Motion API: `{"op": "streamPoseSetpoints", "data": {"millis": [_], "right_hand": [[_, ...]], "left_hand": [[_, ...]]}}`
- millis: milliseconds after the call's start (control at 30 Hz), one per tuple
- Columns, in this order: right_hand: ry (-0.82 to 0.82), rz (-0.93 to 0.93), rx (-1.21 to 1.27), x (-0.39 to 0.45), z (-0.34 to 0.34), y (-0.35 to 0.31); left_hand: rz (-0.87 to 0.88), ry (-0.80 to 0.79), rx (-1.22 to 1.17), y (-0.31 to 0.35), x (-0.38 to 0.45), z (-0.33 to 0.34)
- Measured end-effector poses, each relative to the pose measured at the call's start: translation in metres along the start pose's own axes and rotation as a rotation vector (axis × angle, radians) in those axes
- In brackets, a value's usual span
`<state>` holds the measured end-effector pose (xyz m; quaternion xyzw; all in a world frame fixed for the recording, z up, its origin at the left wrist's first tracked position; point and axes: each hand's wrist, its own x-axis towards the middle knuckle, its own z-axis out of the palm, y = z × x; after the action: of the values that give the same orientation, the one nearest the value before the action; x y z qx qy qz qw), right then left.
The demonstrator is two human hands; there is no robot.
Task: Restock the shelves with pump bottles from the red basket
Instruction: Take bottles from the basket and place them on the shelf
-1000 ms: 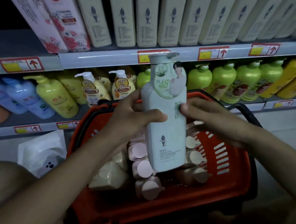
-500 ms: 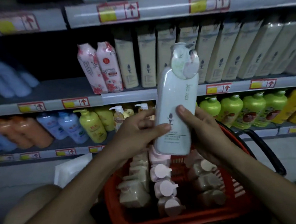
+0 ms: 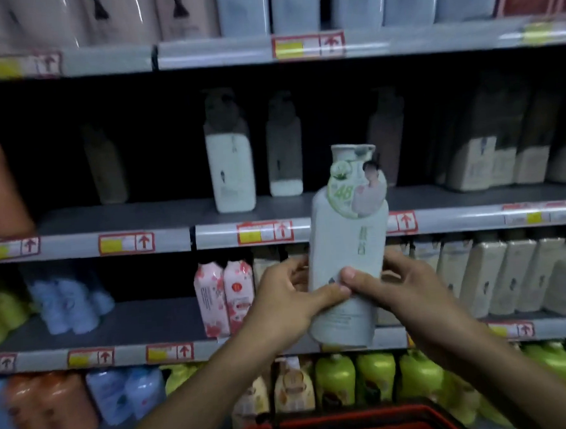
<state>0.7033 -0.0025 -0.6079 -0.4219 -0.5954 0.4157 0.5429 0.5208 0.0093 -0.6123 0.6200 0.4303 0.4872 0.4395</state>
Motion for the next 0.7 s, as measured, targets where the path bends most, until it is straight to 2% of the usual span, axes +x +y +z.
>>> {"op": "streamPoseSetpoints", "data": {"millis": [200,300,433,533,700], "right_hand": [[0.113,-0.196,0.003,0.06,0.007,-0.02],[0.119,-0.296,-0.09,0.105,0.009,-0.04],[0.05,-0.365,-0.258,0.166,0.014,-0.047],[0.006,-0.376,-0.296,0.205,0.019,-0.044],[-0.111,-0.293,-0.3,0.242,0.031,-0.041]], "left_hand": [[0.233,0.044,0.152,0.034,0.068,-0.018],[0.293,0.112,0.205,0.056,0.109,-0.029],[0.268,0.208,0.243,0.058,0.152,-0.046],[0.231,0.273,0.178,0.051,0.173,-0.053],[0.141,0.342,0.188,0.041,0.196,-0.062]]}}
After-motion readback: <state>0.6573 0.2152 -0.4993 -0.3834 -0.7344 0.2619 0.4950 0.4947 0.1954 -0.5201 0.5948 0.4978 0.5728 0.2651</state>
